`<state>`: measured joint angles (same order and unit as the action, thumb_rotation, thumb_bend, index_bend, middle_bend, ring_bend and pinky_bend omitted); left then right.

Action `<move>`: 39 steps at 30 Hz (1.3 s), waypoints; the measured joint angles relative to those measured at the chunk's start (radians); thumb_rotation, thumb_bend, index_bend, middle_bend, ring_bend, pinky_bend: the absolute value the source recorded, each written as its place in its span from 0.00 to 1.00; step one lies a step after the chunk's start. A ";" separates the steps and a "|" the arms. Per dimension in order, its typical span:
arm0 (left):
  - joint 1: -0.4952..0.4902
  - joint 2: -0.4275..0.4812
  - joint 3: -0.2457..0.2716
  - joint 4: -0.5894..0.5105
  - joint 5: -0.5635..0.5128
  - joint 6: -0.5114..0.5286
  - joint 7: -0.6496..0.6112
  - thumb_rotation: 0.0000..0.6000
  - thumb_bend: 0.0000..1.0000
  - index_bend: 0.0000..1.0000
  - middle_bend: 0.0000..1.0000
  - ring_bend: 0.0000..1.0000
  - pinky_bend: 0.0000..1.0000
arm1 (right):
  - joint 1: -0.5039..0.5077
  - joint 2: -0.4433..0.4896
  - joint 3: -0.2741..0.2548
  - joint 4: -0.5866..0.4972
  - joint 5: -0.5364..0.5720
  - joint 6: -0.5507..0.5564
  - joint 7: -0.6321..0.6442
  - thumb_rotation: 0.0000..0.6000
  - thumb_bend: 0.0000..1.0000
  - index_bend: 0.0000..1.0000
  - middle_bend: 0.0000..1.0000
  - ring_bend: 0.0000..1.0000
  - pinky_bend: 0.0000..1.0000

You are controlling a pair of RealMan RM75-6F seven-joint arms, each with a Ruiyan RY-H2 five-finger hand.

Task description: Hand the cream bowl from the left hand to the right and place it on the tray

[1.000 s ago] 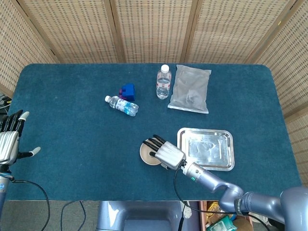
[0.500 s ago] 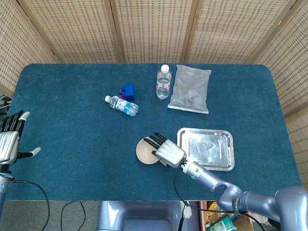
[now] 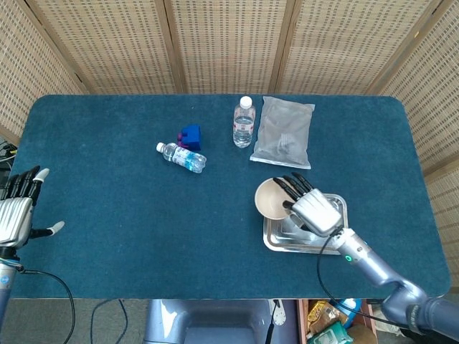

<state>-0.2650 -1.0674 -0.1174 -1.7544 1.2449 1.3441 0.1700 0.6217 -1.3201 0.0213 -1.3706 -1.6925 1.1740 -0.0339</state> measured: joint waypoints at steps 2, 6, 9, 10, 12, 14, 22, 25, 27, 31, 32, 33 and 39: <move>0.001 -0.001 0.001 -0.002 0.004 0.000 0.001 1.00 0.00 0.00 0.00 0.00 0.00 | -0.026 0.010 -0.026 0.026 -0.008 0.019 0.025 1.00 0.53 0.62 0.00 0.00 0.00; 0.003 -0.004 0.004 -0.005 0.013 0.003 0.010 1.00 0.00 0.00 0.00 0.00 0.00 | -0.063 0.003 -0.066 0.100 -0.020 0.039 0.064 1.00 0.53 0.62 0.00 0.00 0.00; 0.004 -0.007 0.006 -0.008 0.019 0.005 0.016 1.00 0.00 0.00 0.00 0.00 0.00 | -0.084 -0.020 -0.087 0.158 -0.026 0.048 0.096 1.00 0.53 0.62 0.00 0.00 0.00; 0.005 -0.008 0.007 -0.008 0.020 0.005 0.018 1.00 0.00 0.00 0.00 0.00 0.00 | -0.089 -0.031 -0.091 0.179 -0.027 0.051 0.107 1.00 0.53 0.62 0.00 0.00 0.00; 0.006 -0.010 0.008 -0.009 0.023 0.005 0.022 1.00 0.00 0.00 0.00 0.00 0.00 | -0.095 -0.045 -0.095 0.206 -0.028 0.054 0.118 1.00 0.53 0.62 0.00 0.00 0.00; 0.007 -0.010 0.009 -0.009 0.024 0.005 0.024 1.00 0.00 0.00 0.00 0.00 0.00 | -0.098 -0.058 -0.097 0.238 -0.027 0.053 0.124 1.00 0.53 0.62 0.00 0.00 0.00; 0.011 -0.010 0.007 -0.009 0.025 0.007 0.024 1.00 0.00 0.00 0.00 0.00 0.00 | -0.114 -0.071 -0.105 0.309 -0.025 0.068 0.154 1.00 0.07 0.31 0.00 0.00 0.00; 0.014 -0.009 0.009 -0.011 0.026 0.005 0.023 1.00 0.00 0.00 0.00 0.00 0.00 | -0.126 -0.062 -0.102 0.298 -0.023 0.091 0.151 1.00 0.01 0.21 0.00 0.00 0.00; 0.016 -0.008 0.011 -0.012 0.027 0.006 0.022 1.00 0.00 0.00 0.00 0.00 0.00 | -0.133 -0.052 -0.099 0.279 -0.022 0.103 0.147 1.00 0.00 0.19 0.00 0.00 0.00; 0.029 -0.005 0.016 -0.013 0.036 0.019 0.011 1.00 0.00 0.00 0.00 0.00 0.00 | -0.161 -0.013 -0.095 0.212 -0.019 0.155 0.125 1.00 0.00 0.13 0.00 0.00 0.00; 0.033 -0.005 0.018 -0.012 0.040 0.025 0.005 1.00 0.00 0.00 0.00 0.00 0.00 | -0.171 -0.002 -0.094 0.190 -0.018 0.174 0.120 1.00 0.00 0.11 0.00 0.00 0.00; 0.039 -0.005 0.021 -0.008 0.049 0.034 -0.003 1.00 0.00 0.00 0.00 0.00 0.00 | -0.183 0.009 -0.093 0.166 -0.017 0.196 0.115 1.00 0.00 0.09 0.00 0.00 0.00; 0.076 -0.028 0.040 0.061 0.131 0.104 -0.069 1.00 0.00 0.00 0.00 0.00 0.00 | -0.309 0.072 -0.082 0.003 0.018 0.361 0.052 1.00 0.00 0.00 0.00 0.00 0.00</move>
<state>-0.1890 -1.0950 -0.0773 -1.6937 1.3762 1.4485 0.1007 0.3123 -1.2479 -0.0610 -1.3675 -1.6749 1.5352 0.0177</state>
